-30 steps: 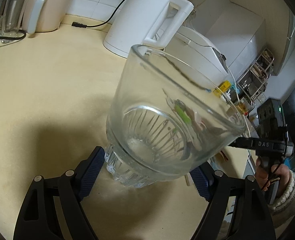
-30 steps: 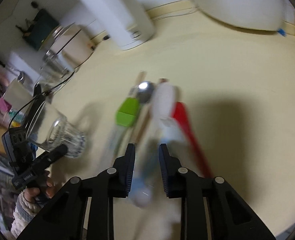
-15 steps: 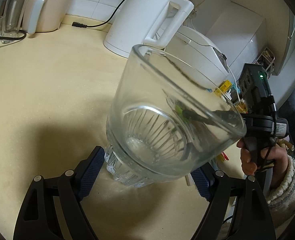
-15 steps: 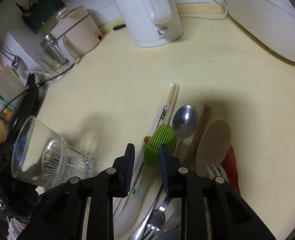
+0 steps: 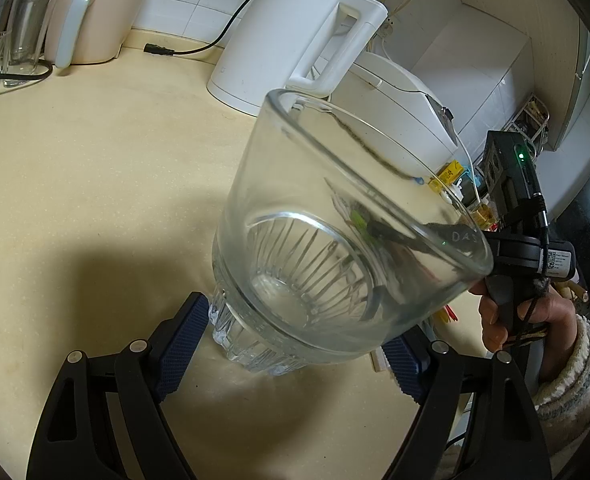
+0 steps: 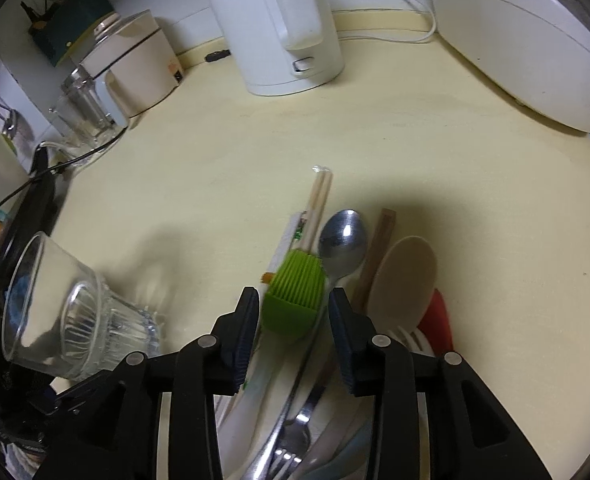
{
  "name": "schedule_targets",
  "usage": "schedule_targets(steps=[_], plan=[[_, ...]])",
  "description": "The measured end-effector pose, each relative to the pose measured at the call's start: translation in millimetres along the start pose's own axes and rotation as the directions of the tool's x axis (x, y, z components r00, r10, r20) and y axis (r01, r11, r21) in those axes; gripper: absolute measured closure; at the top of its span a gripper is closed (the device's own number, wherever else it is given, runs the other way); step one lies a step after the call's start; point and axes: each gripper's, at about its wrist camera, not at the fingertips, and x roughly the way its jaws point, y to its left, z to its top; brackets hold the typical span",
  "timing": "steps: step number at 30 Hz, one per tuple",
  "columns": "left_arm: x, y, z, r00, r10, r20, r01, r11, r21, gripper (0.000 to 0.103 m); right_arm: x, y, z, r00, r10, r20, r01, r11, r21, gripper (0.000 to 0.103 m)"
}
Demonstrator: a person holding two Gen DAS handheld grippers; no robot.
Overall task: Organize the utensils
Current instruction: 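Lower the right gripper onto the green silicone brush while the left gripper holds the glass, then close the right gripper on the green silicone brush handle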
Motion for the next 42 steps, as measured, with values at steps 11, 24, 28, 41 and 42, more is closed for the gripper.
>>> schedule_targets(steps=[11, 24, 28, 41, 42], plan=[[0.1, -0.2, -0.3, 1.0, 0.0, 0.0, 0.0, 1.0, 0.0, 0.017, 12.1, 7.7, 2.9, 0.999, 0.032, -0.026, -0.033, 0.999, -0.033, 0.065], [0.3, -0.1, -0.4, 1.0, -0.001, 0.001, 0.001, 1.0, -0.001, 0.017, -6.3, -3.8, -13.2, 0.989, 0.146, -0.004, -0.146, 0.988, -0.042, 0.071], [0.3, -0.2, -0.4, 1.0, -0.001, 0.001, 0.001, 1.0, -0.001, 0.017, -11.5, -5.2, -20.4, 0.985, 0.168, -0.028, -0.169, 0.984, -0.05, 0.07], [0.4, 0.0, -0.2, 1.0, -0.002, 0.001, 0.002, 1.0, -0.002, 0.016, -6.7, 18.4, -25.0, 0.998, 0.026, -0.051, -0.032, 0.992, -0.119, 0.055], [0.4, -0.2, -0.3, 1.0, -0.002, 0.001, 0.002, 1.0, -0.002, 0.016, -5.2, 20.1, -24.9, 0.998, 0.018, -0.056, -0.025, 0.992, -0.124, 0.054]])
